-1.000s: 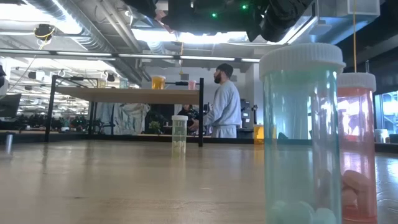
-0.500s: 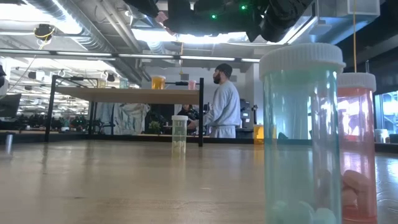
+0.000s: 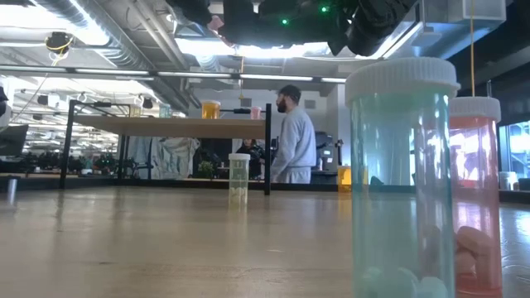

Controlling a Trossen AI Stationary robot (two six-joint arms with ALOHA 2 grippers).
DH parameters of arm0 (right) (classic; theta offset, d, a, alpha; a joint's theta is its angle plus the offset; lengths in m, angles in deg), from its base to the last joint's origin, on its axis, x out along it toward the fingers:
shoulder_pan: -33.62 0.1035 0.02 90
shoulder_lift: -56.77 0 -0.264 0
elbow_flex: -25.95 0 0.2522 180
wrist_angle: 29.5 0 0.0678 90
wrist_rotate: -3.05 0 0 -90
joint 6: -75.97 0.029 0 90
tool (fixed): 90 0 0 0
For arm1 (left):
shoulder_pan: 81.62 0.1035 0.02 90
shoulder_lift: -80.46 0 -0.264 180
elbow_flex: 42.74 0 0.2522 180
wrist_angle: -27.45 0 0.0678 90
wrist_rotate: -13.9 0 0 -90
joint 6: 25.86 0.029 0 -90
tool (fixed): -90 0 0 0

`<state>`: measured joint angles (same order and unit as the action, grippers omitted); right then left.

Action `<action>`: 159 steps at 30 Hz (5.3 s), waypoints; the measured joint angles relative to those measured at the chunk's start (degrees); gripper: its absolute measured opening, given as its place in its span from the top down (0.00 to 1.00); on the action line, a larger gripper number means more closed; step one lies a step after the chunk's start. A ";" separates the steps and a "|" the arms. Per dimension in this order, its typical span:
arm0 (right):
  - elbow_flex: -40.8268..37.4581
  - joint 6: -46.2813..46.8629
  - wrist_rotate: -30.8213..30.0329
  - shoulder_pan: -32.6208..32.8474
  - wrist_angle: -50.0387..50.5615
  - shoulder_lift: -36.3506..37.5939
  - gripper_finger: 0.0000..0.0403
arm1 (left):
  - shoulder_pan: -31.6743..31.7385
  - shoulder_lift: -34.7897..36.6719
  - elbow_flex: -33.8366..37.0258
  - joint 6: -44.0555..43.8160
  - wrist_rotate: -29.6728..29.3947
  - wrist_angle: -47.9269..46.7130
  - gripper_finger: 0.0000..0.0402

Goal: Pick and place medicine bottles onto shelf by color
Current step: Put the top red pill bottle on the shelf aligned with the red pill bottle on the shelf

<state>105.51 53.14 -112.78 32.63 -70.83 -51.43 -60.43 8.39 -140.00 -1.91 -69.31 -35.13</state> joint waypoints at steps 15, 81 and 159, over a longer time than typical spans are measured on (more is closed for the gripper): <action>0.00 0.02 0.09 0.02 0.00 0.00 0.74 | -0.63 0.00 0.00 0.42 -0.03 0.20 0.51; 0.00 -0.15 0.61 0.00 0.11 0.00 0.74 | -0.45 -1.55 -0.09 0.63 0.08 0.47 0.61; 0.00 -4.43 -9.48 1.27 6.25 5.07 0.56 | -0.25 -1.53 -0.02 2.62 -7.69 1.60 0.72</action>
<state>105.51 48.70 -122.26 33.89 -64.58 -46.36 -60.68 6.86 -140.03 0.70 -76.99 -33.53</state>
